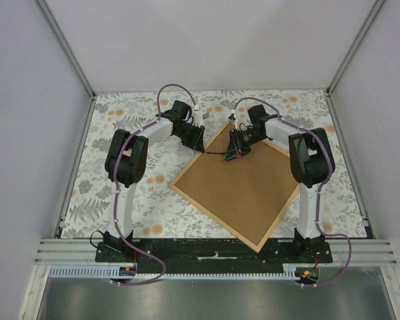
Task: Take the photo out of the frame
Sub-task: Release the photo frame item from the photo frame, then adjust the photo frame item on the photo frame.
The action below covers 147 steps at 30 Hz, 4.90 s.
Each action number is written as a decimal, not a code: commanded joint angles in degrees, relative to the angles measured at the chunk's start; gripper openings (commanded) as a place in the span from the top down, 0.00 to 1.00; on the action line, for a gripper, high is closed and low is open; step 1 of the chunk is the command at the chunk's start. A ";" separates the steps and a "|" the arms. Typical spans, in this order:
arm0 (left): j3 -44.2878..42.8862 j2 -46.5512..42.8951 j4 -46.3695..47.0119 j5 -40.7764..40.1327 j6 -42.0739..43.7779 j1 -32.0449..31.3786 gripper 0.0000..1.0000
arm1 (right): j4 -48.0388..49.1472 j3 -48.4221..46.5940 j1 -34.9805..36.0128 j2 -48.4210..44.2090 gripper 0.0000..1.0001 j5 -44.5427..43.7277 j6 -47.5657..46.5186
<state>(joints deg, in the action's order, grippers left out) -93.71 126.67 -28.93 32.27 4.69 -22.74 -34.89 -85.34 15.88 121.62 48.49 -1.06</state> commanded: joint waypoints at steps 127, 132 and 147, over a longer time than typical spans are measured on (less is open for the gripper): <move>4.50 -6.08 2.29 -10.46 -0.12 -1.95 0.48 | -10.55 7.81 2.93 -14.75 1.00 -9.02 -9.75; 4.94 -5.91 3.44 -16.62 1.55 -4.24 0.49 | -9.67 9.14 2.93 -13.26 1.00 -10.78 -9.93; 3.71 -5.47 2.03 -17.86 3.66 -4.94 0.78 | -8.70 9.49 2.93 -13.17 1.00 -12.72 -10.19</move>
<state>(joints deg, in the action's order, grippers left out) -89.23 122.08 -25.74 16.73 4.89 -27.51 -44.75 -75.79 18.90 108.84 36.27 -10.35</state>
